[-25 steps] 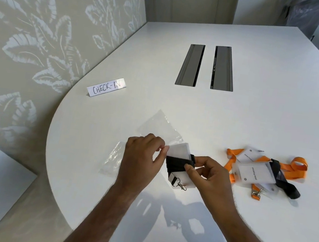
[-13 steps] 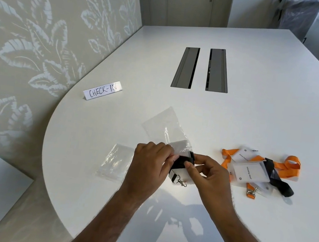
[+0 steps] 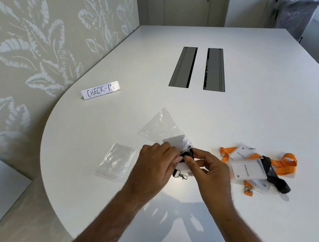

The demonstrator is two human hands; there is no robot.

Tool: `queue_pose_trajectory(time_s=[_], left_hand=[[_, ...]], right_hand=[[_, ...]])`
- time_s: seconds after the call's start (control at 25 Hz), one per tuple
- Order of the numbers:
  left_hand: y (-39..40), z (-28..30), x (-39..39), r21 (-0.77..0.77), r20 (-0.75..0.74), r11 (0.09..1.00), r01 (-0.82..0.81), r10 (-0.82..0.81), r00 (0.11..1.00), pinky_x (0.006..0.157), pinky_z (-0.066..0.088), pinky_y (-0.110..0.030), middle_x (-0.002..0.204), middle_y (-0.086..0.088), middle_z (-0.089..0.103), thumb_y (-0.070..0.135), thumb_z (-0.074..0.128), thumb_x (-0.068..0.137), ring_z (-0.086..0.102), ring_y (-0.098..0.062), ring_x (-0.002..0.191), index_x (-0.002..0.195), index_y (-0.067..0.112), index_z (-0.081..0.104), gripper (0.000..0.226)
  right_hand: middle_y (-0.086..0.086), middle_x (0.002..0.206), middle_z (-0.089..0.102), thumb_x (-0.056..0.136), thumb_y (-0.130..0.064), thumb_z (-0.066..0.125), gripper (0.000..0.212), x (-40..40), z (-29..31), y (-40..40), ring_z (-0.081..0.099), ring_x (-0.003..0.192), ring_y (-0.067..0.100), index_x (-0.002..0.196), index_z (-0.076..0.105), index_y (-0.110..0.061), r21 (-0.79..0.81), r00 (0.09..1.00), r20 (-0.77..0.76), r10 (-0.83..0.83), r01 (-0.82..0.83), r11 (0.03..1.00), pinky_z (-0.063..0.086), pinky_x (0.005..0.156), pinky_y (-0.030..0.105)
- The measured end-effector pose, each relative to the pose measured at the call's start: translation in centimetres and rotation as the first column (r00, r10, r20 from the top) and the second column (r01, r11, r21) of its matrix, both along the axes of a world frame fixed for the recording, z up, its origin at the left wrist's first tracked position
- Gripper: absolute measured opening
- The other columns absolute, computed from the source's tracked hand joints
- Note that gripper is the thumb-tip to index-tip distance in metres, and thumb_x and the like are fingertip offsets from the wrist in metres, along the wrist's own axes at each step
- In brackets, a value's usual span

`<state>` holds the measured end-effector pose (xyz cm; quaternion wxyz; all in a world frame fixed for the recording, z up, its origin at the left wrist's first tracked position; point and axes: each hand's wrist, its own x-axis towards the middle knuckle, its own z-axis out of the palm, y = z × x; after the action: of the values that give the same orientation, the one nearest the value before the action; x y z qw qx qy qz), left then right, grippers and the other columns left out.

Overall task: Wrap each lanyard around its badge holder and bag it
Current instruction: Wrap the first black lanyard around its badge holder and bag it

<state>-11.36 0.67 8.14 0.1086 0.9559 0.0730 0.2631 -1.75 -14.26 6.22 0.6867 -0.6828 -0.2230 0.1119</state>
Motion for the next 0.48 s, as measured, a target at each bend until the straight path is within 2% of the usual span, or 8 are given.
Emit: queue_pose_trajectory(time_s=[0.16, 0.32, 0.4, 0.48], left_hand=[[-0.63, -0.18, 0.15, -0.017, 0.003, 0.999, -0.035, 0.035, 0.999, 0.072, 0.047, -0.045, 0.089, 0.003, 0.06, 0.027, 0.041, 0.11, 0.054, -0.021, 0.075, 0.1, 0.017, 0.06, 0.024], [-0.33, -0.01, 0.45, 0.071, 0.027, 0.997, -0.034, 0.032, 0.999, 0.071, 0.045, -0.042, 0.091, 0.001, 0.059, 0.021, 0.044, 0.108, 0.051, -0.021, 0.075, 0.1, 0.017, 0.06, 0.018], [-0.25, 0.01, 0.55, 0.151, 0.02, 0.988, -0.024, 0.021, 1.0, 0.072, 0.044, -0.04, 0.094, 0.001, 0.059, 0.02, 0.047, 0.107, 0.05, -0.02, 0.077, 0.103, 0.018, 0.061, 0.014], [-0.42, -0.05, 0.66, 0.191, 0.025, 0.981, -0.031, 0.027, 0.999, 0.073, 0.042, -0.038, 0.093, 0.0, 0.059, 0.023, 0.045, 0.108, 0.05, -0.021, 0.078, 0.104, 0.017, 0.061, 0.017]], right_hand=[[-0.02, 0.098, 0.081, 0.095, -0.017, 0.078, 0.023, -0.03, 0.2, 0.17, 0.076, 0.084, 0.003, 0.108, 0.078, -0.037, 0.025, 1.0, 0.006, -0.011, 0.011, 1.0, 0.057, 0.068, 0.012], [-0.022, 0.096, 0.081, 0.09, -0.022, 0.084, 0.024, -0.22, -0.05, 0.16, 0.077, 0.085, 0.009, 0.102, 0.079, -0.042, -0.029, 0.998, 0.058, 0.027, -0.025, 0.999, 0.06, 0.072, 0.017], [-0.019, 0.092, 0.082, 0.087, -0.024, 0.086, 0.018, -0.18, -0.08, 0.35, 0.079, 0.084, 0.01, 0.097, 0.08, -0.039, -0.012, 0.999, 0.044, 0.029, -0.029, 1.0, 0.061, 0.074, 0.017], [-0.013, 0.09, 0.084, 0.086, -0.018, 0.087, 0.014, 0.04, -0.11, 0.51, 0.08, 0.084, 0.009, 0.094, 0.082, -0.028, 0.05, 1.0, -0.016, 0.022, -0.022, 0.999, 0.06, 0.075, 0.016]])
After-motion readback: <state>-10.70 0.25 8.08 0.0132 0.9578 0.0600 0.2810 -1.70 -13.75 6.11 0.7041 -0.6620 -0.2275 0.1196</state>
